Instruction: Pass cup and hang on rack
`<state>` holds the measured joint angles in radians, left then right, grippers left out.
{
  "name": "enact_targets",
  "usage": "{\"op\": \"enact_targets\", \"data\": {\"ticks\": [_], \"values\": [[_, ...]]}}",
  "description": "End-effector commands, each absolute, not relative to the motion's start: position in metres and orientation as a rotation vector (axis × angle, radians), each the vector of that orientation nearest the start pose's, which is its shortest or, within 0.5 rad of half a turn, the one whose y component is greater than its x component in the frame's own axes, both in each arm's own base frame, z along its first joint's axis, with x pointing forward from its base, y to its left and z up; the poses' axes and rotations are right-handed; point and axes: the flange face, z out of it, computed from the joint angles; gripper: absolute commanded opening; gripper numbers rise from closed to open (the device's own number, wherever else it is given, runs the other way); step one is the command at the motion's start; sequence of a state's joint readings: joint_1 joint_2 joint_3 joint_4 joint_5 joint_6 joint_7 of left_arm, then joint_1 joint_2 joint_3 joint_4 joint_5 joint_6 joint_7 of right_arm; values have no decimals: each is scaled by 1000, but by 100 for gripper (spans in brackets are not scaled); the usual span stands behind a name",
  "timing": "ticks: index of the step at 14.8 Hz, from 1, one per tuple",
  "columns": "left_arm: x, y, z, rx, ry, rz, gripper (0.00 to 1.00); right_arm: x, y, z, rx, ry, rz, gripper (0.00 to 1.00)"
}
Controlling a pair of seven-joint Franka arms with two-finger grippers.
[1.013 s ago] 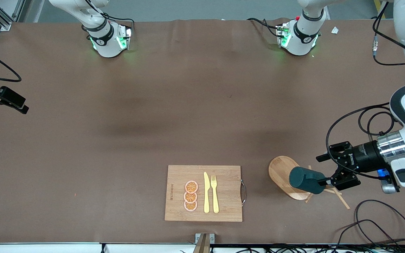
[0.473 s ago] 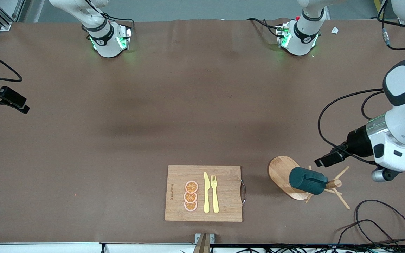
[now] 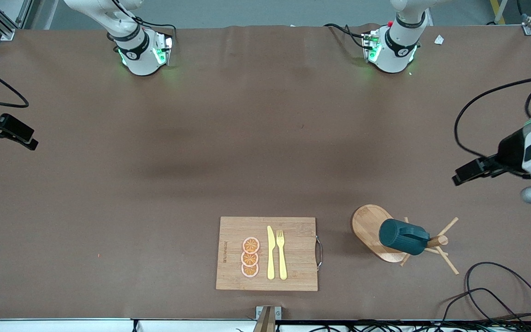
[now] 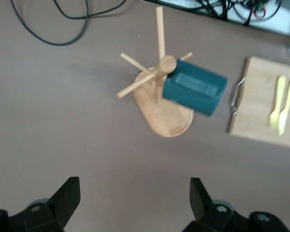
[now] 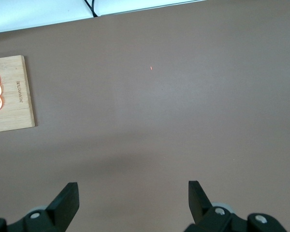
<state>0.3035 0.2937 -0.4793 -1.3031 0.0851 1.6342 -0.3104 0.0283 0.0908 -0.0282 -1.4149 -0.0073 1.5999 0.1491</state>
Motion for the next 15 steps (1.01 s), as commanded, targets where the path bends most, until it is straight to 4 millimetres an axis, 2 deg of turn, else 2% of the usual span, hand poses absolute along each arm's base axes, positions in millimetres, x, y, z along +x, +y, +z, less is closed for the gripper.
{"op": "enact_targets", "data": {"ticks": [1,3,5,7,9,11,13,15], "values": [[615,-58,618,-3138,-154,-47,100,584,1,650,-3120,232,-158,100],[595,-52,639,-3115,-167,-36,100,584,0,650,-3122,235,-151,100],[571,-61,651,-3082,-146,20,100,584,-4,649,-3120,246,-151,100],[553,-60,662,-3074,-146,38,100,584,-8,648,-3120,256,-144,100],[530,-67,666,-3086,-109,51,100,584,-12,647,-3119,263,-144,100],[517,-71,669,-3086,-99,52,100,584,-12,647,-3118,259,-148,100],[507,-59,667,-3146,-98,78,100,584,-11,648,-3118,256,-151,100],[497,-61,669,-3156,-84,70,100,584,-9,648,-3119,252,-153,100]]}}
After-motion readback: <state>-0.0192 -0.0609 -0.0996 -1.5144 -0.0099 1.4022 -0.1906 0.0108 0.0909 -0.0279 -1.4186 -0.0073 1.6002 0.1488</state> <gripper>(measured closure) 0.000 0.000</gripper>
